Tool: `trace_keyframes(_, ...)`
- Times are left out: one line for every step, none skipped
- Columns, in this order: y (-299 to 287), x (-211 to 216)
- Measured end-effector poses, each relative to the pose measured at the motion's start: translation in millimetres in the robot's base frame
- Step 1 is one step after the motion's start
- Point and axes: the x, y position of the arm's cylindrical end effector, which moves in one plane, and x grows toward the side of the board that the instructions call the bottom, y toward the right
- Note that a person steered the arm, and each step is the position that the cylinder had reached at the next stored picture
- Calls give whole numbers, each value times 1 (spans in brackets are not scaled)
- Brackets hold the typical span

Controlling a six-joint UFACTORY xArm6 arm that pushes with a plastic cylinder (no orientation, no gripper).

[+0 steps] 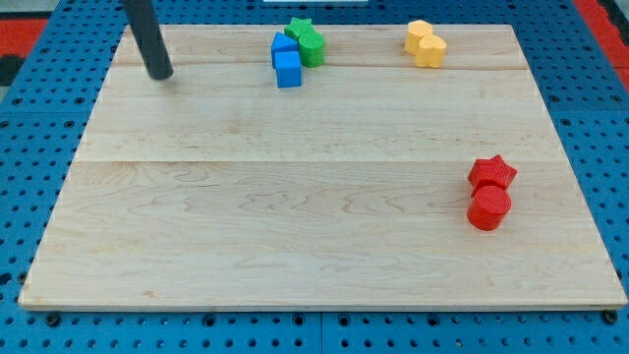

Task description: Separate the blue blocks and green blocks

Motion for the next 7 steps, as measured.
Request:
trace_keyframes(35,-70)
trace_keyframes(41,-72)
trace_keyframes(48,-72)
trace_keyframes(104,-71)
trace_keyframes(151,-70)
trace_keyframes(207,-70)
trace_keyframes(202,-36)
